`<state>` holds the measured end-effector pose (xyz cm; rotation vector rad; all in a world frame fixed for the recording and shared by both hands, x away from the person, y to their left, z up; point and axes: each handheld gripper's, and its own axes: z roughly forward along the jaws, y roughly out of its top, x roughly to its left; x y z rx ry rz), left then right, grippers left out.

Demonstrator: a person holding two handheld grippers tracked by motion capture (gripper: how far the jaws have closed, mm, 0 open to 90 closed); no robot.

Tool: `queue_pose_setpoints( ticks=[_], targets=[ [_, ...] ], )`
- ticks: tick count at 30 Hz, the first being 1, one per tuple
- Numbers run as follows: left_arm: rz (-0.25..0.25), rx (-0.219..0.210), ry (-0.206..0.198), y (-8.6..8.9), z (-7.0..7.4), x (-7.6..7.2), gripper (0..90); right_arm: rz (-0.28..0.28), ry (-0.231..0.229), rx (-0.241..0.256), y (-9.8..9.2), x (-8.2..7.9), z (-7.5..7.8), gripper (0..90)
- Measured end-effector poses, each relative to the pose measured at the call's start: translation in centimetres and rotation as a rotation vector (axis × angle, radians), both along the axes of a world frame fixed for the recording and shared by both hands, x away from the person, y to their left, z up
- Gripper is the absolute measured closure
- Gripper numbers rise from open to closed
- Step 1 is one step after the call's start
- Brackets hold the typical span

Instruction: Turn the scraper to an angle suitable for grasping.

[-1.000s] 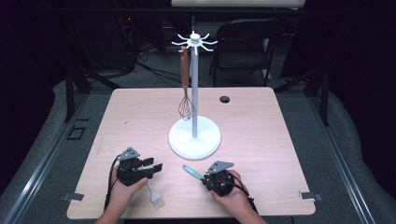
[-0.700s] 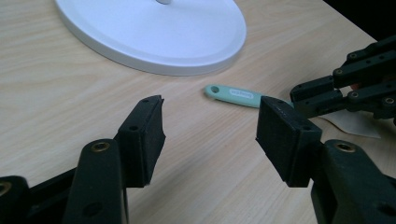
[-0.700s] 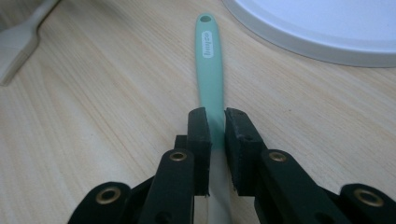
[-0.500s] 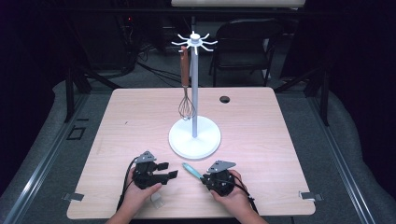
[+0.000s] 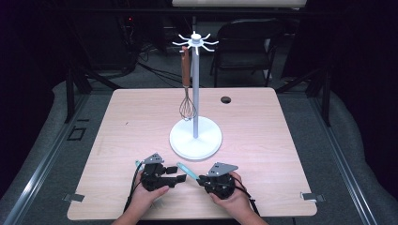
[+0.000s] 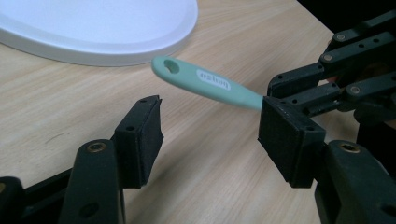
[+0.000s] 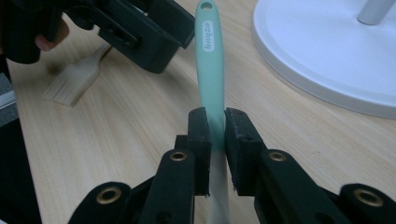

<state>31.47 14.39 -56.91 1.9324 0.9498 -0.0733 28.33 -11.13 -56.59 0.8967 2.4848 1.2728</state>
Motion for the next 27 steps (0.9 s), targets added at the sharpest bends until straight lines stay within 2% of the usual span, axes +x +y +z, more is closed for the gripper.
queue_pose_setpoints(
  ticks=[5,11,19,27],
  targets=[
    [-0.014,-0.018,-0.001,-0.3,0.1,0.0,38.1,0.032,-0.023,0.021,0.5,-0.4,0.2,80.8],
    [-0.017,-0.028,0.001,-0.3,0.1,0.0,37.6,0.059,-0.023,0.015,0.8,-0.6,0.1,80.8],
    [-0.019,-0.011,0.005,-0.6,0.0,0.0,37.8,0.070,-0.030,0.024,1.1,-0.7,0.0,80.7],
    [-0.020,-0.013,0.017,-0.7,-0.1,0.1,40.5,0.075,-0.023,0.022,1.2,-0.7,-0.1,80.6]
  ],
)
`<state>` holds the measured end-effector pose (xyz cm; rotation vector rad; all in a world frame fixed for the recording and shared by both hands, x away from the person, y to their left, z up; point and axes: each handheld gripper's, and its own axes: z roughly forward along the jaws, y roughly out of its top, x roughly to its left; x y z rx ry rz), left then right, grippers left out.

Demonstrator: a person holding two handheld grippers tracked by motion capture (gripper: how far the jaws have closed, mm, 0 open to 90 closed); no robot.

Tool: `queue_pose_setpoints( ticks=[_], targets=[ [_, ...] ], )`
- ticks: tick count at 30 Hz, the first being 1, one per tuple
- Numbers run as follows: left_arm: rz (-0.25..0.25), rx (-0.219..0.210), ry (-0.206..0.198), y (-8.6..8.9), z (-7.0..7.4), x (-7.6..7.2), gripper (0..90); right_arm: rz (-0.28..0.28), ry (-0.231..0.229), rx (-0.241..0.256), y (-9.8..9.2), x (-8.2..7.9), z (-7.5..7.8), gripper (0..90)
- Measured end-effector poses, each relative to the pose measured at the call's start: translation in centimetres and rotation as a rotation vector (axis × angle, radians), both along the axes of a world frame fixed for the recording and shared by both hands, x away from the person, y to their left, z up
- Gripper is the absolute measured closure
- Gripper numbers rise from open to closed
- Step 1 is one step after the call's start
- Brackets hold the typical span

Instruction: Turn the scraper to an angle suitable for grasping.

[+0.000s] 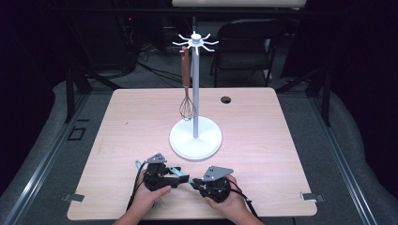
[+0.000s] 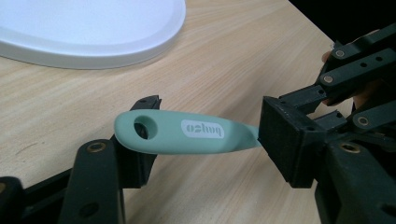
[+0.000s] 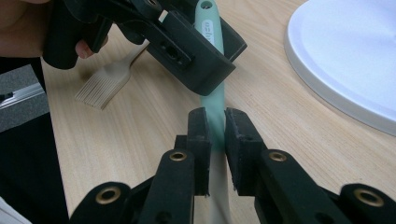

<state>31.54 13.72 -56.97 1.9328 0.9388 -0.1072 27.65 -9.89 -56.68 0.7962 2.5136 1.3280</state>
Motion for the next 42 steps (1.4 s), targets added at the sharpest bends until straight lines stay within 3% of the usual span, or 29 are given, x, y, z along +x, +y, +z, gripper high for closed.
queue_pose_setpoints(
  ticks=[8,11,15,21,26,42],
  targets=[
    [0.005,-0.005,-0.004,0.2,0.1,0.1,44.7,0.000,0.014,-0.007,-0.3,0.0,-0.1,75.9],
    [0.006,-0.008,-0.005,0.2,0.1,0.1,45.0,-0.001,0.021,-0.015,-0.6,-0.1,0.0,75.9],
    [0.006,-0.011,-0.004,0.2,0.1,0.1,45.6,0.006,0.069,-0.029,-1.5,-0.4,0.2,76.9],
    [0.007,-0.019,-0.003,0.2,0.1,0.2,46.3,-0.005,0.079,-0.073,-1.6,-0.6,-0.1,78.8],
    [0.008,-0.015,-0.001,0.1,0.2,0.4,47.2,-0.011,0.092,-0.069,-1.6,-0.5,-0.3,79.5],
    [0.036,-0.038,-0.009,0.2,0.5,0.3,47.1,-0.018,0.052,-0.063,-1.3,-0.7,0.0,81.3]
  ],
)
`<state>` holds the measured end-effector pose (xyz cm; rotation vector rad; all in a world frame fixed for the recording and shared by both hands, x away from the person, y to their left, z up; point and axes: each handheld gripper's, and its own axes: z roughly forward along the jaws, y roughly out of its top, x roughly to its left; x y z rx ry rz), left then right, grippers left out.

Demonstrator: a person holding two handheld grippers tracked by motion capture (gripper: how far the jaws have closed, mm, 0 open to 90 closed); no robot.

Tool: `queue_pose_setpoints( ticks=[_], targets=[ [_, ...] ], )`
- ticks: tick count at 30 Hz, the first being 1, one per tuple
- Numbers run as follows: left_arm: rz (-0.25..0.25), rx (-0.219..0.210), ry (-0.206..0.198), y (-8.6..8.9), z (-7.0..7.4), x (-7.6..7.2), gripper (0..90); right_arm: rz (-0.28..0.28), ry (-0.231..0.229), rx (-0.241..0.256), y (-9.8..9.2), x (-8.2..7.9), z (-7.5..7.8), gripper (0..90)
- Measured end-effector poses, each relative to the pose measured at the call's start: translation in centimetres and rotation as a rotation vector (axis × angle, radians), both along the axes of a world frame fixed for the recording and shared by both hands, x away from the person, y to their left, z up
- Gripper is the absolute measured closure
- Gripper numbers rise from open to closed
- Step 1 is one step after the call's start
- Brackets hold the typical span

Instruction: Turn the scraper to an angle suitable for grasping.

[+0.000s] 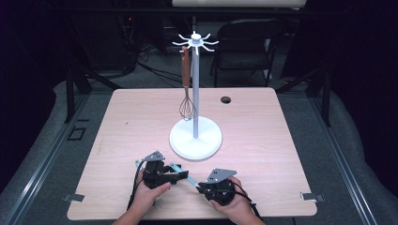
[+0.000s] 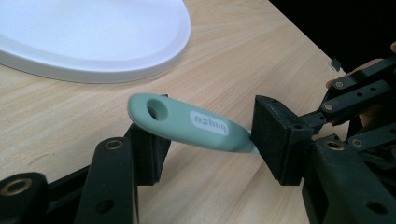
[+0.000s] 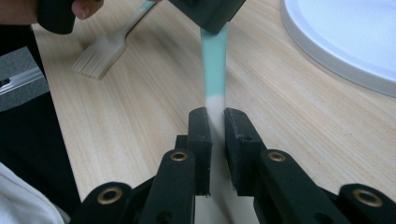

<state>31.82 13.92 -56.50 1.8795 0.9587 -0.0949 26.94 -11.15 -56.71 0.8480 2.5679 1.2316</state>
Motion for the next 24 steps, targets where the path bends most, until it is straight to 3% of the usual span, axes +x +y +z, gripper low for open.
queue_pose_setpoints(
  ticks=[7,17,24],
  targets=[
    [0.006,-0.028,0.011,-0.2,0.1,-0.1,48.7,-0.040,-0.002,0.055,-0.1,0.3,0.1,81.4],
    [-0.033,-0.026,-0.003,-1.3,0.0,-0.8,53.3,-0.056,-0.022,0.077,0.6,0.5,0.1,81.3],
    [-0.023,-0.039,-0.007,-1.6,0.1,-1.1,58.3,-0.077,-0.035,0.101,0.8,0.6,0.0,81.3]
  ],
)
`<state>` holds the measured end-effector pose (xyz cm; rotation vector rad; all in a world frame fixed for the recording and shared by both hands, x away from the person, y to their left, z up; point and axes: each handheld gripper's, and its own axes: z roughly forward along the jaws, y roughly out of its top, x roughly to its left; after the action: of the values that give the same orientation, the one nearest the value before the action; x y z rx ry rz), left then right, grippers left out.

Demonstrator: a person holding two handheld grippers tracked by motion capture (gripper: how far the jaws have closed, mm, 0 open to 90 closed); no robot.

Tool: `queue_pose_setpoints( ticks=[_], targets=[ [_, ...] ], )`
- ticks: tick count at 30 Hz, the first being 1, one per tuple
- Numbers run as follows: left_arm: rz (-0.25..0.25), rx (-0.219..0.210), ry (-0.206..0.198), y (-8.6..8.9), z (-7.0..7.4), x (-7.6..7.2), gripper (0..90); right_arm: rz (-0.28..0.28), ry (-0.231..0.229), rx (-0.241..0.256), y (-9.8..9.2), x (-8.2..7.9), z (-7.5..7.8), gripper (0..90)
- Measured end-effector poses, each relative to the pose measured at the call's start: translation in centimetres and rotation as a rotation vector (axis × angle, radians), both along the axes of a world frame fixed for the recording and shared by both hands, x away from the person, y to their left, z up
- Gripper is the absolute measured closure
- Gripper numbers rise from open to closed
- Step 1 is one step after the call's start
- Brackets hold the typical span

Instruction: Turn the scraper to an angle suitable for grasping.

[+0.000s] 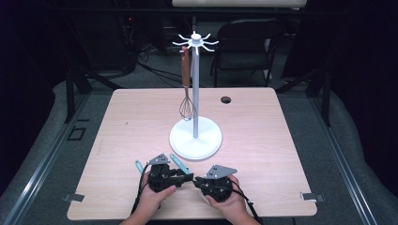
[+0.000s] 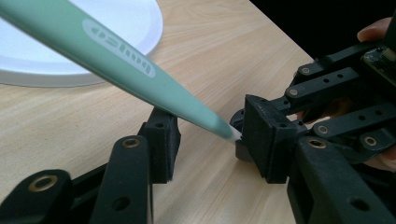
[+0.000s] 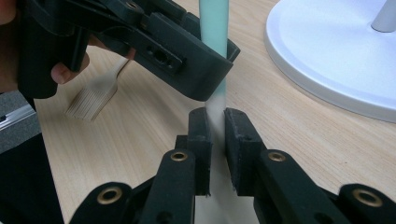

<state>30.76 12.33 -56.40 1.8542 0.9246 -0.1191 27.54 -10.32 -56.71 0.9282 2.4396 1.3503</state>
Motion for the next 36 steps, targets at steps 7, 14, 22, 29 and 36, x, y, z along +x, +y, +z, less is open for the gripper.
queue_pose_setpoints(
  ticks=[7,14,22,29,36],
  targets=[
    [0.012,-0.042,0.018,-0.2,0.3,0.1,62.2,-0.017,-0.014,0.008,-0.2,0.0,0.1,81.2],
    [0.035,-0.057,0.014,-0.9,0.7,0.2,68.1,-0.048,-0.032,0.033,-0.5,0.0,0.4,81.1],
    [0.060,-0.083,0.032,-2.0,0.9,0.7,74.4,-0.066,-0.027,0.041,-1.3,0.4,0.7,80.4],
    [0.050,-0.078,0.051,-3.1,1.2,1.4,78.9,-0.076,-0.047,0.014,-2.1,0.2,1.1,77.9],
    [0.035,-0.094,0.083,-3.3,1.6,1.9,81.3,-0.085,-0.065,0.011,-3.8,-0.2,2.3,77.7]
  ],
)
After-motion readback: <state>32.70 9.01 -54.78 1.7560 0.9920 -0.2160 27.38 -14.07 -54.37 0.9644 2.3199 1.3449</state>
